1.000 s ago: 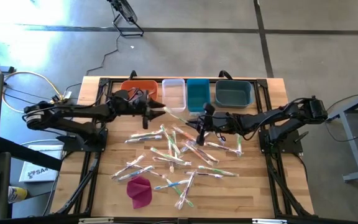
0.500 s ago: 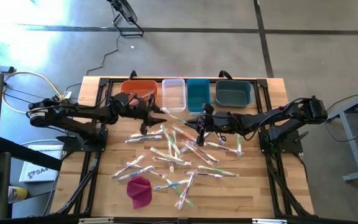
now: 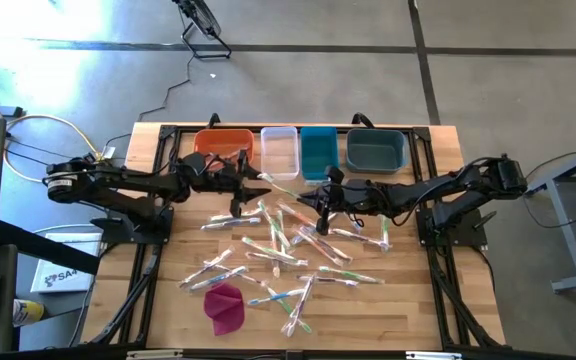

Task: Pick & Place Toothbrushes
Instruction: Put the green toothbrush into the transparent bin

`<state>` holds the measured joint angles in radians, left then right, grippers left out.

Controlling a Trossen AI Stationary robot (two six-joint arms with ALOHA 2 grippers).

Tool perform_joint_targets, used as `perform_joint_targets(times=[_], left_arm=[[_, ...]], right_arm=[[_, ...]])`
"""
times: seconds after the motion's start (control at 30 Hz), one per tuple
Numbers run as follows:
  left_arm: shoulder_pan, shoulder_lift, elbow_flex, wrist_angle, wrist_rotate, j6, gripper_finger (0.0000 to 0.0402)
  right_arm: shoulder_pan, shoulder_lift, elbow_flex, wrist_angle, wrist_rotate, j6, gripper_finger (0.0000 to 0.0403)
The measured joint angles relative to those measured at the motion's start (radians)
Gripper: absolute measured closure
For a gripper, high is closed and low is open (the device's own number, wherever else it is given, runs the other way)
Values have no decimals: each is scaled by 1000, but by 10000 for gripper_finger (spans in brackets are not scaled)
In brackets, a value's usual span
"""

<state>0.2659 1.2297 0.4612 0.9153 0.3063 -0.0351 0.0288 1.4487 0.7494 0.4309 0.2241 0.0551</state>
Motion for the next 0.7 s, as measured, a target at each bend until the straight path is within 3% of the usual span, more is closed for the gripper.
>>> perform_joint_targets(times=[0.4, 0.7], left_arm=[[0, 127, 92, -6, 68, -27, 236], [0, 145, 109, 4, 106, -41, 236]], right_arm=[[0, 0, 0, -7, 0, 0, 388], [0, 0, 0, -9, 0, 0, 388]])
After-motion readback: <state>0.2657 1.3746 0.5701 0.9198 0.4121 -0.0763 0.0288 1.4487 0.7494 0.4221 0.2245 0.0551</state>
